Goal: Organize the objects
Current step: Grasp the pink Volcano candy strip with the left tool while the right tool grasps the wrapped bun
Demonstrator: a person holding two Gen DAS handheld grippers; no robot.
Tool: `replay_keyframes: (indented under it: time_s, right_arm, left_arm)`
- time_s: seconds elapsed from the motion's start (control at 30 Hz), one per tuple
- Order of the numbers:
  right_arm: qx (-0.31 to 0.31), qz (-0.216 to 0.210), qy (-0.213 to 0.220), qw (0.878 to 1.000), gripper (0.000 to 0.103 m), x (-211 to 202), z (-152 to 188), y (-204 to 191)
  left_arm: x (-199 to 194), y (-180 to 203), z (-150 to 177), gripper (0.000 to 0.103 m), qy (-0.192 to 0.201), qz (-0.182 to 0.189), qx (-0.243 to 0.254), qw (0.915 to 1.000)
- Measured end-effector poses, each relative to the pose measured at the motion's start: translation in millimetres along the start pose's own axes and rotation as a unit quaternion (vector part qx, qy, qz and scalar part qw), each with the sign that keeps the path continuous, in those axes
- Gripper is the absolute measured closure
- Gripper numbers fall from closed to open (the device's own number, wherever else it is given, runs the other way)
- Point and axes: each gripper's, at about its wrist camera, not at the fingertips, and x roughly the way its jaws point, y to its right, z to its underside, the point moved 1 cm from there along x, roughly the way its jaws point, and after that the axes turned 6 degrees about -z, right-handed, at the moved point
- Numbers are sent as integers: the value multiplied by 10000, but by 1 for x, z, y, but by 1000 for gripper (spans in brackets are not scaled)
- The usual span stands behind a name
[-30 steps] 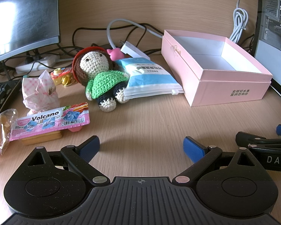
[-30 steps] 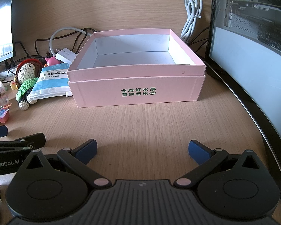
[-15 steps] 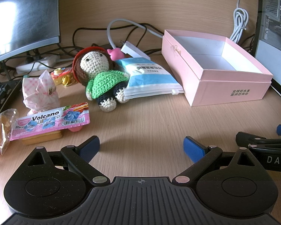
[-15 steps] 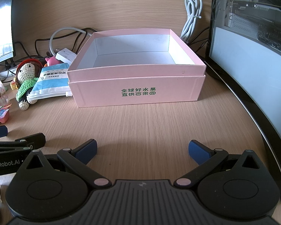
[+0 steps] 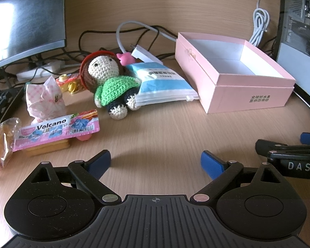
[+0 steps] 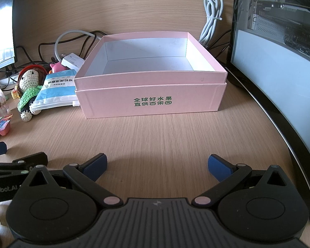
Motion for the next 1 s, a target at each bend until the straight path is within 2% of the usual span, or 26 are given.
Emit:
replay_keyframes:
  time_s: [0.1,0.17,0.23,0.3,0.37,0.43,0.5,0.63,0.7,0.83,0.9,1.0]
  right_arm:
    - [1,-1,0,10000,0,0,-1,0]
    - [3,-2,1,10000,0,-1,-1,0]
    - [-15,-26,-3,10000,0,-1,-1,0]
    - [-50,-125,-25,9999,0,-3,-1,2]
    - [-110,-196,-198,9996,0,-3,-3,2]
    - [-85,-172,-309,9993,0,-7,-4,0]
    - [2,-78,-383,9992,0,-10,-2,-3]
    - [219,125,-582,9980,0,-18,3,-7]
    - [303,192,-702,9969,0,-21,4,-9]
    - [472,314,-995,9934,0,-28,6,-16]
    - [426,259,-1055,9932,0,-33,11,-22]
    - [284,133,-1051,9940,0,-42,19,-31]
  left_arm:
    - [-8,-12,2,15,-67,264,-14,9996]
    - [-19,-29,-1,25,-173,537,-105,9984]
    - [-36,-51,-9,26,69,577,-21,9983]
    - [-51,-72,-20,26,487,402,333,9975]
    - [-49,-88,-33,26,568,311,906,9938]
    - [-31,-101,-44,26,201,414,1533,9871]
    - [-13,-109,-49,26,-94,543,1856,9811]
    - [11,-121,-53,26,-330,824,1825,9792]
    - [20,-124,-51,26,-520,1091,1904,9742]
    - [32,-130,-45,26,-611,1263,2358,9616]
    - [38,-134,-47,24,-691,1334,2269,9623]
    - [41,-135,-52,29,-803,1381,2059,9654]
